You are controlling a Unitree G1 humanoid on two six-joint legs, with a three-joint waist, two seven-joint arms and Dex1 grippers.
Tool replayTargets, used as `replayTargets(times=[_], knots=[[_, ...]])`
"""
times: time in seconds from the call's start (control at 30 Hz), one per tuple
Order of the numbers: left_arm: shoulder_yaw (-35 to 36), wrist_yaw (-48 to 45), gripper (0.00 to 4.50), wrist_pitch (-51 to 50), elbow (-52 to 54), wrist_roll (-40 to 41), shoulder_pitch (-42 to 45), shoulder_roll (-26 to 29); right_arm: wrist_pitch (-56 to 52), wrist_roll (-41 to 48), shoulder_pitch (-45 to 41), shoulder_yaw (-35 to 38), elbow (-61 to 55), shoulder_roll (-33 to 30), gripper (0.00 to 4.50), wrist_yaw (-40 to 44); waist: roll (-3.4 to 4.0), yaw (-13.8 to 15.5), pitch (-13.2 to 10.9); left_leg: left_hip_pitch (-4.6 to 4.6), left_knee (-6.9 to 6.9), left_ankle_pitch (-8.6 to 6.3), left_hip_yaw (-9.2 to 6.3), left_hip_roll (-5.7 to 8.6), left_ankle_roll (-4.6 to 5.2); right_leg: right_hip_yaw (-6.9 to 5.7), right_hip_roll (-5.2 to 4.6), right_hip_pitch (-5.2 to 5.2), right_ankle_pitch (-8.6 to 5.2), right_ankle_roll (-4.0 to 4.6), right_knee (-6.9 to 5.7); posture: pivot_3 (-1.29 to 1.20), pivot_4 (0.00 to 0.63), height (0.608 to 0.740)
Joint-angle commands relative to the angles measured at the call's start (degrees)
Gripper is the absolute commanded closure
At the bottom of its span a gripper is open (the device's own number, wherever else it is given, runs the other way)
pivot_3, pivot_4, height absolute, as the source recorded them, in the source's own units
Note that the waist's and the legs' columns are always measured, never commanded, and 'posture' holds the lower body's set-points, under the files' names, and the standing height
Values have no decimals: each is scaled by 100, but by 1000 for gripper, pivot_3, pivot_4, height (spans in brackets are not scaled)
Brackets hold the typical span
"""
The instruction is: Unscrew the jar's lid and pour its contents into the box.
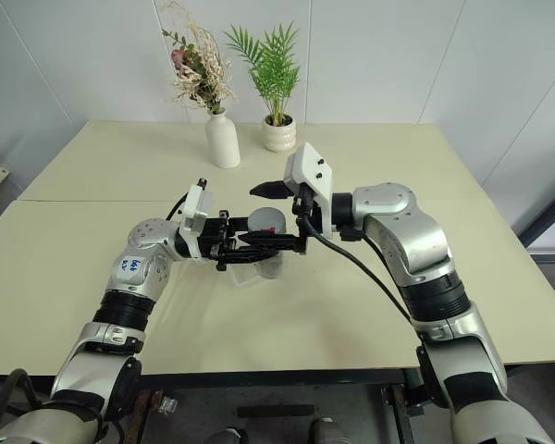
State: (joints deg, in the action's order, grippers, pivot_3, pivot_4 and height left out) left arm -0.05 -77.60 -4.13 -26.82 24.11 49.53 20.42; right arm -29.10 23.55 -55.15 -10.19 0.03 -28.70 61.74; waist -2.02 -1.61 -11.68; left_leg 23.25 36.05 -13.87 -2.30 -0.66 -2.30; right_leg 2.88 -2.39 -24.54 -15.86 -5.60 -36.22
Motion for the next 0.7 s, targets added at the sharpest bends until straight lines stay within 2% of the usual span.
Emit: replayTargets(times=[0.03, 0.33, 0.7], knots=[[103, -69, 2289, 68, 160, 98, 91, 54, -51, 0, 77, 406, -162, -292, 31, -96, 0, -1, 0, 0, 0, 0, 0, 0, 0, 0, 0, 0, 0, 0, 0, 0, 150, 740], [103, -51, 2289, 129, 33, 70, 139, 25, -443, 342, 314, 579, -759, -610, 31, -91, 1, -3, 0, -1, 1, 0, 2, -1, 0, 2, 1, 0, 0, 0, -1, 0, 150, 740], [64, -156, 2289, 264, -189, 43, 215, -197, -576, 621, 200, 521, -872, -21, 31, -252, 1, -1, 0, -1, 5, 0, 2, 0, 0, 2, 1, 0, 0, 0, -6, 0, 150, 740]])
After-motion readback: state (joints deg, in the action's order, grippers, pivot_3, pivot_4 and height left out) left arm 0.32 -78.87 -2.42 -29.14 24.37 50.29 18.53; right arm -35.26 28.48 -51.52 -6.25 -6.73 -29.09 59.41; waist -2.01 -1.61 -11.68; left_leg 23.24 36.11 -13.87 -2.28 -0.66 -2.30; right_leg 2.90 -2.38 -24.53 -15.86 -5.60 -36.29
